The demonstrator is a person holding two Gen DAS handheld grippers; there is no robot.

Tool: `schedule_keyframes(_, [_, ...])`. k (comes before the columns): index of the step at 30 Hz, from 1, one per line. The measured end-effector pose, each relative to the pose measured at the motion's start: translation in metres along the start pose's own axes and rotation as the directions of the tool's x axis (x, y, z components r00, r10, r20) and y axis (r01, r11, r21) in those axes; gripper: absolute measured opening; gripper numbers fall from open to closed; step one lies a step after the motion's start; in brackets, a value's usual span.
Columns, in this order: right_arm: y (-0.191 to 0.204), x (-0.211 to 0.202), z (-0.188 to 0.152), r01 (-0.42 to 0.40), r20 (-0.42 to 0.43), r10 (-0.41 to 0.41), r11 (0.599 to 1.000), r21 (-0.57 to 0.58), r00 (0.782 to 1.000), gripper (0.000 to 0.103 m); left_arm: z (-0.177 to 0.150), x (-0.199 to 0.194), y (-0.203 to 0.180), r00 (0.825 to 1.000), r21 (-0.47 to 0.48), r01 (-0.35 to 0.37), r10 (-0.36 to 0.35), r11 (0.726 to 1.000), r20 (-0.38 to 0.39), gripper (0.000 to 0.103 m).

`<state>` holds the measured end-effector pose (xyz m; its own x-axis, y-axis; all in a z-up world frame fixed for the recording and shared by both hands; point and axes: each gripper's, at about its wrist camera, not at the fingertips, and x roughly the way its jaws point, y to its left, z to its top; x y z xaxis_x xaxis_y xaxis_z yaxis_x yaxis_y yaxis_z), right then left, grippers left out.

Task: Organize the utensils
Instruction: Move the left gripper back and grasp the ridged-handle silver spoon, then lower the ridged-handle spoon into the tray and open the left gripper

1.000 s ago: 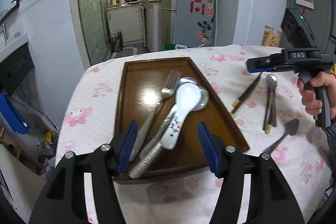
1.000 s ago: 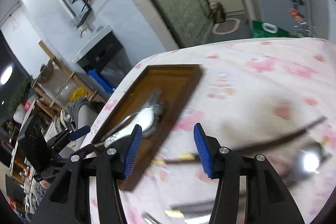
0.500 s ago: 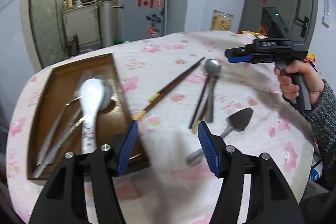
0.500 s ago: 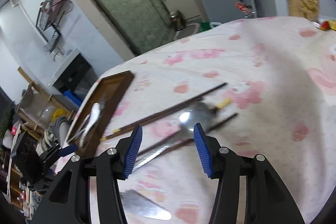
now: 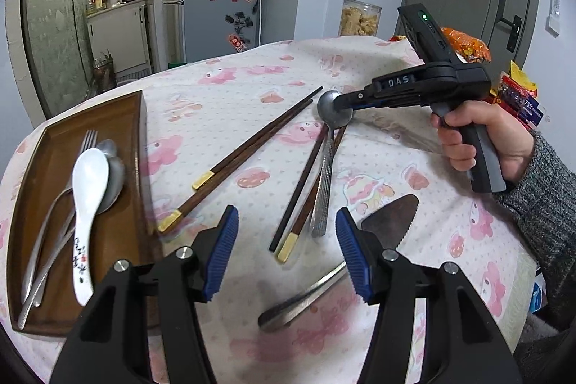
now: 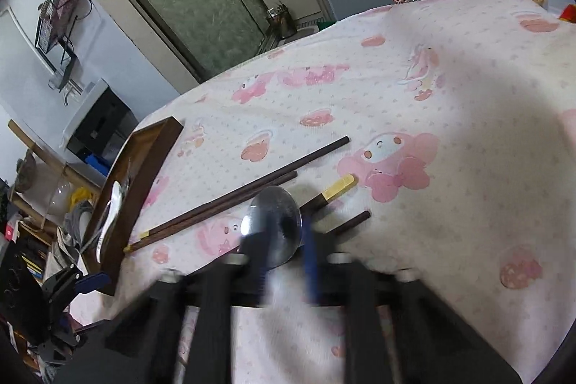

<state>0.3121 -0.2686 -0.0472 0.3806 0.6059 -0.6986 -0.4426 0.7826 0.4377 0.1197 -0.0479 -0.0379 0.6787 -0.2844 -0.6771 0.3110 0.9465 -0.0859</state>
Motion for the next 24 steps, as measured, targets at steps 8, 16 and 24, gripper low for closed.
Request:
schedule_keyframes(8, [0.004, -0.035, 0.0, -0.184, 0.072, 0.18, 0.981, 0.057, 0.981, 0.002, 0.007, 0.019, -0.011, 0.999, 0.037, -0.003, 0.005, 0.999, -0.04, 0.055])
schedule_keyframes(16, [0.02, -0.064, 0.004, -0.24, 0.113, 0.235, 0.97, 0.038, 0.965, 0.002, 0.015, 0.03, -0.035, 0.999, 0.108, -0.004, 0.009, 0.994, -0.048, 0.014])
schedule_keyframes(24, [0.047, -0.058, 0.012, -0.208, 0.102, 0.207, 0.978, 0.001, 0.973, 0.001, 0.015, 0.006, -0.027, 1.0, 0.104, -0.013, 0.014, 0.994, -0.005, 0.013])
